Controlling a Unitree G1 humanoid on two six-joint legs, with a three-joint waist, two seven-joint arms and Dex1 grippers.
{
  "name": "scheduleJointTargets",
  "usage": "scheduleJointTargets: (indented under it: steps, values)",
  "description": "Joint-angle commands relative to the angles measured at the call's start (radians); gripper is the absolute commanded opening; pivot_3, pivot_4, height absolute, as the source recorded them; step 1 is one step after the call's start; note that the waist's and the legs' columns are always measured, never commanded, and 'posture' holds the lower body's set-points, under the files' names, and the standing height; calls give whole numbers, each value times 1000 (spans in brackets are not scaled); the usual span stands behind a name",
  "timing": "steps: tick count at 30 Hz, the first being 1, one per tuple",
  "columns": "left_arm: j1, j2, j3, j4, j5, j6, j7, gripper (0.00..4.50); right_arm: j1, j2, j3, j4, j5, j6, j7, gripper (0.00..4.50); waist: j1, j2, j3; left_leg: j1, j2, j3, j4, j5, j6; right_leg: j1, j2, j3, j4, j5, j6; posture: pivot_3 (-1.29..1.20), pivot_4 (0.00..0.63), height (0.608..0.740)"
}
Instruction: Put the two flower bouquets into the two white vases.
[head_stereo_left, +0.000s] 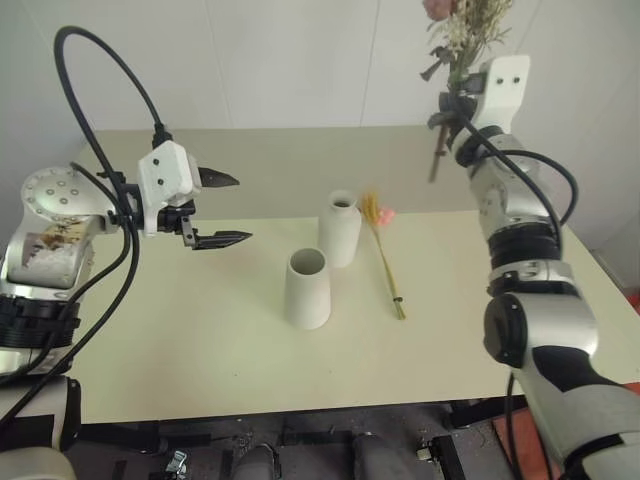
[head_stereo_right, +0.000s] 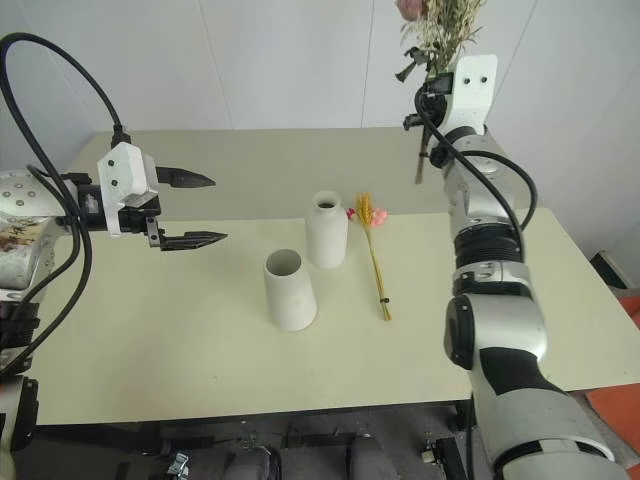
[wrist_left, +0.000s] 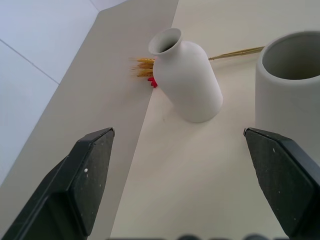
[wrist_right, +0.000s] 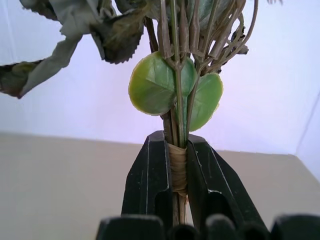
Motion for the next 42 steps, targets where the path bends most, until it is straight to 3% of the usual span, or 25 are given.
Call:
scheduleJointTargets:
  steps: [1,7,17,42]
  values:
    - [-8,33,36,-14,7,-9,4,4500,30,58,-61,-211,145,-20,69,201,6,0,0,-1,0,-1,0,0,0,0,0,-1,0,0,0,0,150,740]
    - [35,66,62,-52,-8,17,11,4500,127,159,-22,-508,208,101,7,201,19,1,0,-3,0,-2,0,0,0,-2,0,-2,6,0,0,0,150,740]
    - [60,69,63,-81,-11,31,17,4500,273,206,82,-793,226,286,-36,201,19,1,0,-3,0,-2,1,0,0,-2,0,-2,6,0,0,0,150,740]
    - [116,89,99,-134,-21,60,39,4500,374,238,165,-641,124,152,64,201,17,1,0,-3,0,-2,1,0,0,-2,1,-2,6,0,0,0,150,740]
